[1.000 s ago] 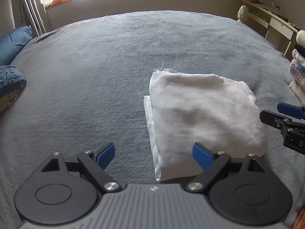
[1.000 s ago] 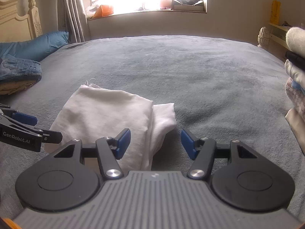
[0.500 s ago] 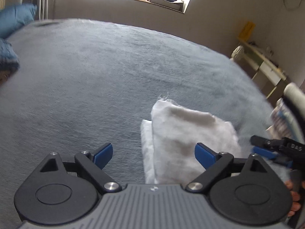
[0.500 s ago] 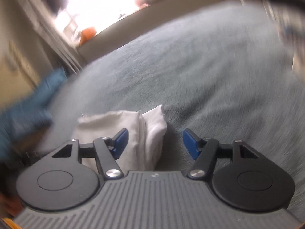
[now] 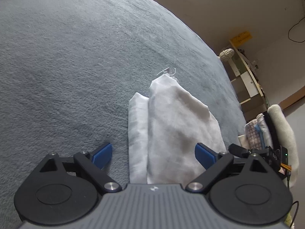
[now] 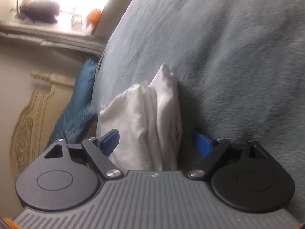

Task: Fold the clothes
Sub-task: 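Lower both grippers onto the folded white shirt and pinch its edge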

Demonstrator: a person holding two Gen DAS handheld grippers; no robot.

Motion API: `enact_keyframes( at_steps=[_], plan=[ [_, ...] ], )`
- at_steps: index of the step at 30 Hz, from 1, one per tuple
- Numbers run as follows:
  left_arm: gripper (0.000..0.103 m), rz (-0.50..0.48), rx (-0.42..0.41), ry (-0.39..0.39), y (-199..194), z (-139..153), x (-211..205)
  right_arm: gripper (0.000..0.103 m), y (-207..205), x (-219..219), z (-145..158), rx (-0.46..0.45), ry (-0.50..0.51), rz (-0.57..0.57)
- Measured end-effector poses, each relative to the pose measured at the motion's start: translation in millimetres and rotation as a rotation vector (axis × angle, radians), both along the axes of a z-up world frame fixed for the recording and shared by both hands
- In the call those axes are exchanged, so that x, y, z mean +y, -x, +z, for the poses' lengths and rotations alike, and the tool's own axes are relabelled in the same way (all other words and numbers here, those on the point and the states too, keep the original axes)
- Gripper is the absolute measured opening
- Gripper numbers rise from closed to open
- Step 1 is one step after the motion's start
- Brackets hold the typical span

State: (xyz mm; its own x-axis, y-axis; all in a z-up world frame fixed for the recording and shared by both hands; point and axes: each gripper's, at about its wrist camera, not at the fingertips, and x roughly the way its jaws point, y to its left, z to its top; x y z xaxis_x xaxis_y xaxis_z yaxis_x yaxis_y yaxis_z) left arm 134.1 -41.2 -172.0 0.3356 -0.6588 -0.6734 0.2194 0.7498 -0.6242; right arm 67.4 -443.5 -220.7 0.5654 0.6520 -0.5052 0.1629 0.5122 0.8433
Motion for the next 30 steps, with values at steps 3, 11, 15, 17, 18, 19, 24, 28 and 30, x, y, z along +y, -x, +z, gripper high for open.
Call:
enact_keyframes(
  at_steps=[3,11,15,17,18,19,24,28,30],
  plan=[
    [0.094,-0.009,0.001,0.030,-8.2,-6.4,-3.9,0.085,-11.9,7.8,-0.6,0.001,-0.018,0.043],
    [0.082,-0.032,-0.041,0.035,-20.1,-10.6,-18.1,0.084,-33.9,18.4,-4.1,-0.020,-0.073,0.100],
    [0.069,0.009,-0.013,0.042,-25.2,-12.1,-17.5,0.069,-41.4,19.7,-5.6,-0.018,-0.081,0.108],
    [0.063,0.033,0.003,0.048,-26.0,-12.6,-12.8,0.058,-42.5,21.0,-6.0,-0.012,-0.077,0.106],
    [0.061,0.041,0.007,0.050,-26.3,-13.2,-12.1,0.053,-42.7,21.5,-6.0,-0.012,-0.071,0.106],
    [0.058,0.049,0.012,0.052,-26.6,-13.7,-11.5,0.047,-42.6,21.9,-5.9,-0.012,-0.063,0.107],
    [0.047,0.065,0.012,0.055,-23.4,-11.2,-13.6,0.025,-40.4,21.9,-5.9,-0.021,-0.053,0.106],
    [0.041,0.071,0.007,0.068,-20.4,-5.9,-15.5,0.017,-39.8,22.6,-3.5,-0.039,-0.056,0.107],
    [0.039,0.074,0.003,0.075,-18.5,-2.2,-15.7,0.016,-39.3,22.8,0.4,-0.052,-0.047,0.111]
  ],
)
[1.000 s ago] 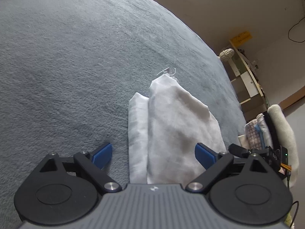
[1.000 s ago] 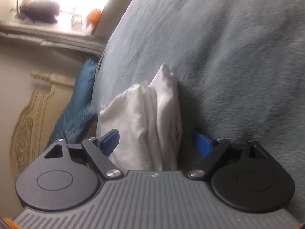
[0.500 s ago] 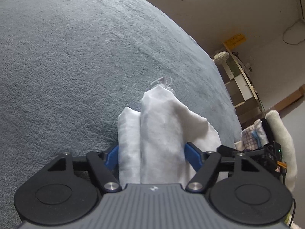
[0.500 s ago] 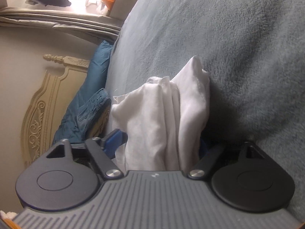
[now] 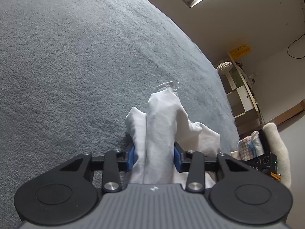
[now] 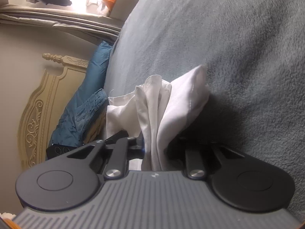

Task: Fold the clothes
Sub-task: 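Lift the folded white shirt with both grippers and carry it toward the clothes stack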

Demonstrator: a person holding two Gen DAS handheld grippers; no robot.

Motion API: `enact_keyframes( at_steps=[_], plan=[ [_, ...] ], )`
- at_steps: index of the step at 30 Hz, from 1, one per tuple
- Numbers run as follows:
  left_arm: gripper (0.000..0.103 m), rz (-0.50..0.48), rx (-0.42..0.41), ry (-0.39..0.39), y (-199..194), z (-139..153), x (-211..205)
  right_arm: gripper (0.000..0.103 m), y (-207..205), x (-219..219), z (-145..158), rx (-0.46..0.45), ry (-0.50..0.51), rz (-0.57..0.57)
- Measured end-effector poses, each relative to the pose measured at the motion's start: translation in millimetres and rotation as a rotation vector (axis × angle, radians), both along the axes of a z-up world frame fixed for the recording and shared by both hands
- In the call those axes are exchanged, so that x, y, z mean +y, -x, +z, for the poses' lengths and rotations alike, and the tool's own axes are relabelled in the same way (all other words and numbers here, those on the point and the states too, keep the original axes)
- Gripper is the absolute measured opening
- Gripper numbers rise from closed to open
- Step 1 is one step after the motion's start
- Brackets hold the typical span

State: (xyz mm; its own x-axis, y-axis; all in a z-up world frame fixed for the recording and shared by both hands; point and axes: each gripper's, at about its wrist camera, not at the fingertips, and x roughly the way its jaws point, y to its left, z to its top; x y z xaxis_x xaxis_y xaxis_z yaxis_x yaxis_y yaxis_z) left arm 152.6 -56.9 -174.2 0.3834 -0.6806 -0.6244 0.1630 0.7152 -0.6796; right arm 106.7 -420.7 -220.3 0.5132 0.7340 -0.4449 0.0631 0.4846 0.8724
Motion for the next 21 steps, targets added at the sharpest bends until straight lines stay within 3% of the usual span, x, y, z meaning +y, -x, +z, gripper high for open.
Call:
enact_keyframes(
  at_steps=[13,21],
  plan=[
    [0.036,0.013,-0.049,0.068,14.1,38.0,-8.7,0.014,15.3,-3.9,41.4,-0.091,0.019,-0.011],
    [0.036,-0.059,-0.150,0.154,41.3,107.6,-9.3,0.013,50.0,-20.1,116.7,-0.215,0.064,-0.059]
  ],
)
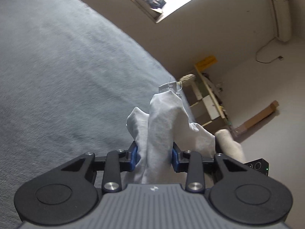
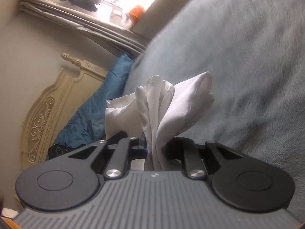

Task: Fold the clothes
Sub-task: 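Lift the folded white shirt with both grippers and carry it toward the clothes stack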

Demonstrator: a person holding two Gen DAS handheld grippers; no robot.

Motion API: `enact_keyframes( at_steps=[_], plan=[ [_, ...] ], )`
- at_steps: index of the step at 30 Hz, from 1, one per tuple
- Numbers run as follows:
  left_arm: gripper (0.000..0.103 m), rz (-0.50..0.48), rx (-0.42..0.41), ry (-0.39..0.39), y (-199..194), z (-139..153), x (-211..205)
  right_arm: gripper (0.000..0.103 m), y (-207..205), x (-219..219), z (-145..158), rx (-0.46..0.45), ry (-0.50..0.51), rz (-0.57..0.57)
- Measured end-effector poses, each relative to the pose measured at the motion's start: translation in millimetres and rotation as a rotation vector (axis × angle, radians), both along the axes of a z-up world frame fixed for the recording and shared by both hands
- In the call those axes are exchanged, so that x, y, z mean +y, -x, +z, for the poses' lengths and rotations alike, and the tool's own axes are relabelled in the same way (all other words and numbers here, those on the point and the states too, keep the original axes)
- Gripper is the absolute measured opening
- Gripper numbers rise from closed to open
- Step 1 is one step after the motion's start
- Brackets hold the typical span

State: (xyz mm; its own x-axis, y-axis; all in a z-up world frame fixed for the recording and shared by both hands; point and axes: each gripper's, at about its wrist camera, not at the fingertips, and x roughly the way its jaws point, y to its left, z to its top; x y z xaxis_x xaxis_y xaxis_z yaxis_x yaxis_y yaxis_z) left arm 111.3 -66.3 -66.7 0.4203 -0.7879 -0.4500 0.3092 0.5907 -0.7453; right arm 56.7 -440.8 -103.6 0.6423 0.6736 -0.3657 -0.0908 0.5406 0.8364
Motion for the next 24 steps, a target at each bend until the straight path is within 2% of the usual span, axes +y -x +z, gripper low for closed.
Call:
enact_keyframes(
  at_steps=[4,7,13,18,24],
  plan=[
    [0.036,-0.076,-0.078,0.008,3.6,53.9,-37.0,0.013,25.2,-27.7,51.6,-0.108,0.031,-0.047],
    [0.036,-0.148,-0.149,-0.001,5.5,96.8,-83.6,0.013,44.6,-61.0,89.7,-0.176,0.057,-0.092],
    [0.036,-0.300,-0.147,0.018,6.3,148.9,-211.4,0.013,86.4,-153.9,146.9,-0.213,0.102,-0.212],
    [0.036,-0.398,-0.098,0.037,9.8,156.5,-311.7,0.013,115.5,-236.6,172.0,-0.188,0.158,-0.271],
    [0.036,-0.481,0.015,0.034,6.4,122.2,-400.1,0.013,123.2,-314.3,174.0,-0.089,0.259,-0.280]
  ],
)
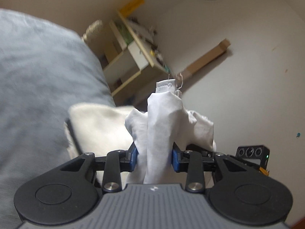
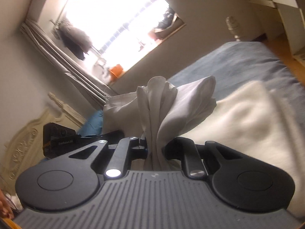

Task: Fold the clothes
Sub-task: 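Lift the folded white shirt with both grippers and carry it toward the clothes stack, then lower the shirt onto the top of the folded clothes stack and open both grippers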

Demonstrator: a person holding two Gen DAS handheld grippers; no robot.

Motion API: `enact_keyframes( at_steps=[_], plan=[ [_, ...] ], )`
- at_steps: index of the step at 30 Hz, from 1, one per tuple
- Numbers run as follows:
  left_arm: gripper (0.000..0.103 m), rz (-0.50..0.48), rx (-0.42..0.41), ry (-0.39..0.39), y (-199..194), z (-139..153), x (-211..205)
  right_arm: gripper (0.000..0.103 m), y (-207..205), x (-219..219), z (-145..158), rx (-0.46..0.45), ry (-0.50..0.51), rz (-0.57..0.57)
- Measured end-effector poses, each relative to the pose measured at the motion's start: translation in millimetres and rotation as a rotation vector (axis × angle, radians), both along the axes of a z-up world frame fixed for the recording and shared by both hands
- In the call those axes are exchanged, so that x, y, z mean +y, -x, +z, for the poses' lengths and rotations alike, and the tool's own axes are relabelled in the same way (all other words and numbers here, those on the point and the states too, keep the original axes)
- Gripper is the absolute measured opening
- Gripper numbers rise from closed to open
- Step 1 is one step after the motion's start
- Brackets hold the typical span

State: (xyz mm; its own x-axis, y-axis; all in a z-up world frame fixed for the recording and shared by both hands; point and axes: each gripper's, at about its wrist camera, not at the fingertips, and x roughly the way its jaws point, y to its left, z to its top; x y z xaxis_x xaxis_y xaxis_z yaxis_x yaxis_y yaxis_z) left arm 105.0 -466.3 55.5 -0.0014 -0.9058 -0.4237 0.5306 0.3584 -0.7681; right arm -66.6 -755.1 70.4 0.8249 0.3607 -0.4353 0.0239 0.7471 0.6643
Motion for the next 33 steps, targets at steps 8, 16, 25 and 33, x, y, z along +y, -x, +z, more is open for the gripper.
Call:
enact_keyframes(
  at_steps=[8,16,25,33],
  plan=[
    [0.034,-0.045,0.069,-0.049,-1.5,-44.6,-40.7,0.013,-16.8,-45.4,-14.9,0.079,0.068,0.108],
    [0.035,-0.019,0.078,-0.073,-9.7,-66.6,-38.5,0.024,-48.0,-58.9,-41.6,0.128,0.112,0.178],
    [0.061,-0.034,0.027,-0.045,-19.4,-51.6,-10.1,0.064,-32.5,-68.1,-46.3,0.124,0.122,0.004],
    [0.062,0.069,-0.210,-0.027,-22.8,-15.1,23.5,0.060,12.7,-15.0,-6.7,-0.103,0.340,-0.199]
  ],
)
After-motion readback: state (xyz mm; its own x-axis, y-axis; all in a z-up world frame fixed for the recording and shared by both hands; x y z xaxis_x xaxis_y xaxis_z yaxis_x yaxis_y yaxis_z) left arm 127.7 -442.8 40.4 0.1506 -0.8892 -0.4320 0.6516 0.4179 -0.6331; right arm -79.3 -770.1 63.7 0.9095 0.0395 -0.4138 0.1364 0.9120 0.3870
